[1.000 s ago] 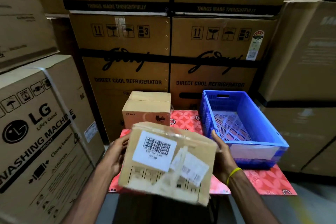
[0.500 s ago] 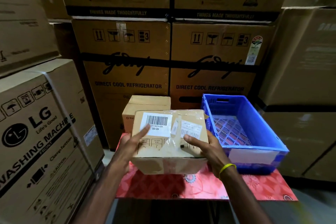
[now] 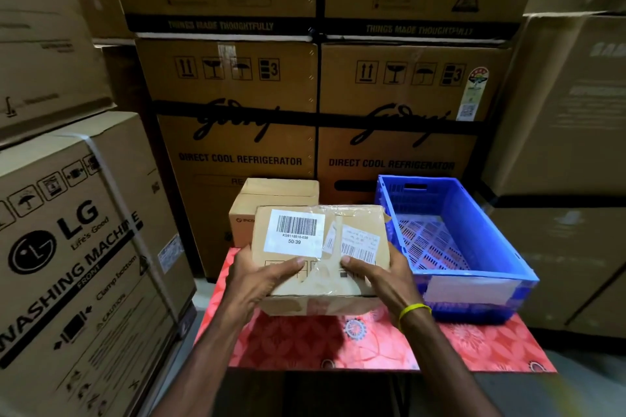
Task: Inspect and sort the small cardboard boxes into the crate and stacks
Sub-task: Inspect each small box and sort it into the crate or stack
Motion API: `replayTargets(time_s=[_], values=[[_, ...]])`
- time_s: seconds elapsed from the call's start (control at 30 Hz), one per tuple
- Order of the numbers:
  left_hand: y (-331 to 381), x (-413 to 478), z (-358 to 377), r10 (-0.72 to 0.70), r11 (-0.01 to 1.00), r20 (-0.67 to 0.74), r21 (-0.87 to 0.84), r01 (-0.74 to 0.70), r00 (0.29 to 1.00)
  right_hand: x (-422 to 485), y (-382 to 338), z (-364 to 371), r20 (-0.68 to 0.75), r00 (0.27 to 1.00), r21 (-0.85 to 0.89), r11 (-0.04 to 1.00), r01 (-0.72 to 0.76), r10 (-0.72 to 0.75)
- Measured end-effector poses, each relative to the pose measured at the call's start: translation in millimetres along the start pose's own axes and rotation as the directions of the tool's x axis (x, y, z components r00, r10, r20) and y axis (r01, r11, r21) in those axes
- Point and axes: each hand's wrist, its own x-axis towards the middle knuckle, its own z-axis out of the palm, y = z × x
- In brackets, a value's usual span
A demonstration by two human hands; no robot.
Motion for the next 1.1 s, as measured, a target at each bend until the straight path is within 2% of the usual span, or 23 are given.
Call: replayTargets(time_s=[0.1,0.23,0.3,0.37,0.5,0.57,0.67,0.77,0.9,1.1], values=[[5.6,-2.6,-0.8,-0.015,1.000,0.022,-0.008,0.015,1.000,1.8,-4.3,-0.4,-0.027,0.999,0.034,0.999,-0.040,0.041],[18.5,1.2,-19.0,-0.065,0.987,0.133,-0.141,0.084,0.989,6.4,-27.6,-8.4,-0.009,0.994,0.170,0.979,-0.110,0.113],[20.0,5.5,-33.3,-0.017,0.986,0.192,-0.160,0.048,0.981,4.5,-43.9,-16.7,0.044,0.994,0.214,0.971,-0.105,0.097],[21.9,5.7,-39.8,0.072,0.988,0.206,-0.147,-0.042,0.976,-0.7,-57.8,-23.8,0.103,0.994,0.193,0.980,-0.039,0.019],[35.1,6.2,-33.3,0.223,0.963,0.058,-0.170,-0.210,0.973,-0.9,-62.2,-28.2,0.146,0.979,0.203,0.973,0.109,-0.140],[48.1,5.2,-25.1,0.209,0.959,-0.049,-0.185,-0.215,0.977,1.2,-55.5,-26.1,0.131,0.974,0.168,0.973,0.161,-0.184],[61.9,1.1,-10.4,0.095,0.990,-0.183,-0.083,-0.112,0.978,1.0,-47.6,-23.0,0.159,0.958,0.057,0.971,0.234,-0.240],[61.4,-5.0,-6.8,0.052,0.998,-0.152,0.027,-0.048,0.987,0.9,-43.2,-19.4,0.193,0.954,0.016,0.973,0.231,-0.230],[56.8,-20.1,-5.6,0.093,0.990,-0.069,0.110,-0.085,0.993,-2.1,-34.5,-17.8,0.119,0.977,0.041,0.984,0.176,-0.179],[50.5,-34.4,4.3,0.171,0.974,-0.123,0.173,-0.149,0.978,-10.8,-16.7,-10.3,0.056,0.983,0.012,0.984,0.177,-0.177]])
